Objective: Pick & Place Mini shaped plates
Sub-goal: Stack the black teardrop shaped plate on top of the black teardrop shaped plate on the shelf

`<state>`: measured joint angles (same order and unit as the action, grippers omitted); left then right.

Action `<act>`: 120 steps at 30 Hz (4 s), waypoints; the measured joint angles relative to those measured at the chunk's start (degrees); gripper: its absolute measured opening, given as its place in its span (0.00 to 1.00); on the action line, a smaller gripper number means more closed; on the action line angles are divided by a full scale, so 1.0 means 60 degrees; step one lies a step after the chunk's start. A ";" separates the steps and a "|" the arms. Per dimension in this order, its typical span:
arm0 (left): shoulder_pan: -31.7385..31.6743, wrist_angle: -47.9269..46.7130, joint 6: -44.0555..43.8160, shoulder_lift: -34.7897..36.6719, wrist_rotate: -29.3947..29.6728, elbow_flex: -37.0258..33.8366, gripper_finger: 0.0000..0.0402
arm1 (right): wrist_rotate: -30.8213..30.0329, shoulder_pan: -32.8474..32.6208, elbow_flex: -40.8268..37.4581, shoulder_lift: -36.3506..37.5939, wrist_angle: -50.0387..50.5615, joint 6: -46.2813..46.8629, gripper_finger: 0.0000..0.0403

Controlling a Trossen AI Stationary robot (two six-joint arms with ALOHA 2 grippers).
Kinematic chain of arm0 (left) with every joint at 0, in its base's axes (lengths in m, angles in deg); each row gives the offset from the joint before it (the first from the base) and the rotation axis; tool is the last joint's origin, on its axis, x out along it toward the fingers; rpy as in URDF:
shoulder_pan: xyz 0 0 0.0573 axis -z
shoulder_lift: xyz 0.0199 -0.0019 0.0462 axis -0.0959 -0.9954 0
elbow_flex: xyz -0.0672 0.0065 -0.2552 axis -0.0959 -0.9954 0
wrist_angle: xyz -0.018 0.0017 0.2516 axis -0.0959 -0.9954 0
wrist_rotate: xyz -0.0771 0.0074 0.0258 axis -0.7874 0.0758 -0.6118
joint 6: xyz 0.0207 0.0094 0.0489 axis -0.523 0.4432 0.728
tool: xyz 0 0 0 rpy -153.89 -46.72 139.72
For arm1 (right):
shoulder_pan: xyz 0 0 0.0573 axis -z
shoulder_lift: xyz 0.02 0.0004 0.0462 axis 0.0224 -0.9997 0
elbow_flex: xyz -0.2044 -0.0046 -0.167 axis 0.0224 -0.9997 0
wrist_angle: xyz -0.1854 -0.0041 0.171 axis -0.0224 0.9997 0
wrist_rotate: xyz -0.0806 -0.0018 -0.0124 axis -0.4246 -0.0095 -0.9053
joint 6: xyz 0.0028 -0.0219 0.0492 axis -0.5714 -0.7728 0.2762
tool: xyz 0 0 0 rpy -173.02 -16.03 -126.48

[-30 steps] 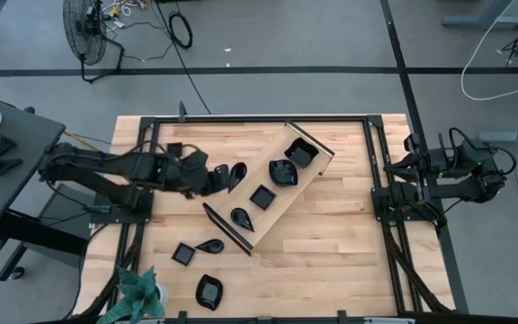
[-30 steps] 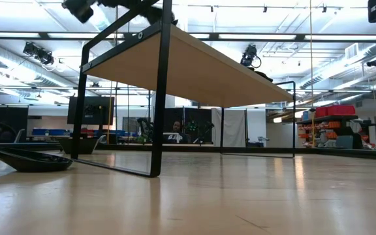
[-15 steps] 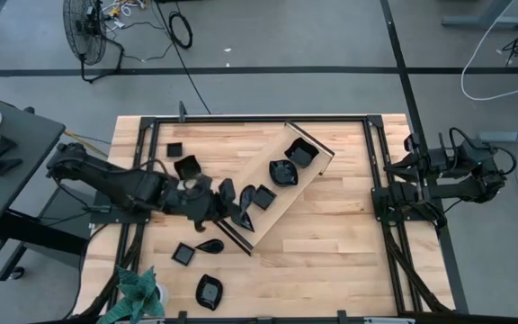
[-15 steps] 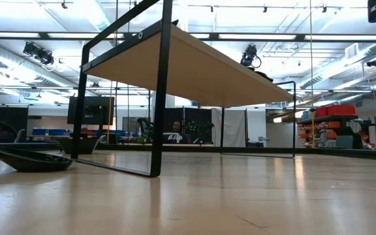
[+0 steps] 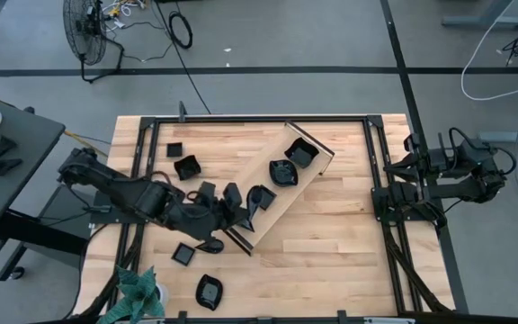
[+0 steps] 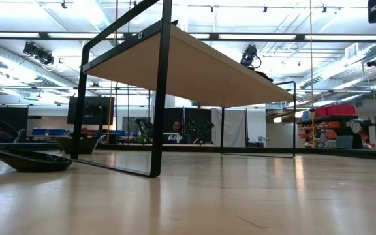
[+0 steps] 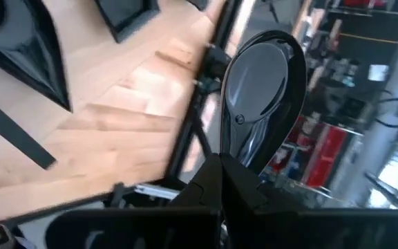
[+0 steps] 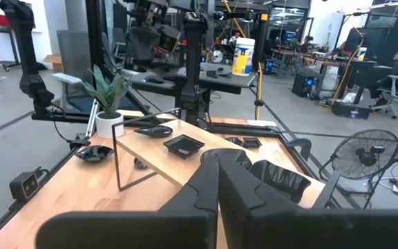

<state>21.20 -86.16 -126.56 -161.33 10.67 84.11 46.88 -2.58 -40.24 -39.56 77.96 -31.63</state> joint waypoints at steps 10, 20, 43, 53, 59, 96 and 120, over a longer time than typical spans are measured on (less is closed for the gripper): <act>0.0062 -0.0112 -0.0233 -0.0856 -0.0353 0.0201 0.00 | 0.0000 0.0001 0.0000 0.0000 0.0001 0.0002 0.03; 0.0075 -0.0566 -0.0357 -0.0895 -0.0444 0.0212 0.00 | 0.0000 0.0002 0.0000 0.0000 0.0003 0.0001 0.03; 0.0153 -0.2543 -0.0219 -0.0045 0.0316 0.0201 0.00 | 0.0000 0.0003 0.0000 0.0000 0.0003 0.0001 0.03; 0.0154 -0.4051 -0.0395 0.0444 -0.1090 0.0201 0.00 | 0.0000 0.0002 0.0000 0.0000 0.0005 0.0002 0.03; 0.0148 -0.4018 -0.0439 0.0535 -0.1329 0.0201 0.00 | 0.0000 0.0000 0.0000 0.0004 0.0007 0.0002 0.03; 0.0014 -0.3321 -0.0610 -0.1121 -0.2093 0.0198 0.00 | 0.0000 0.0000 0.0004 0.0004 0.0004 0.0001 0.03; -0.0149 -0.3523 -0.0505 -0.1150 -0.2516 0.0201 0.01 | 0.0000 0.0004 0.0004 0.0004 -0.0004 0.0002 0.03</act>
<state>20.30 -107.30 -129.59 -168.23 -4.43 85.31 46.88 -2.55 -40.22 -39.54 77.94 -31.62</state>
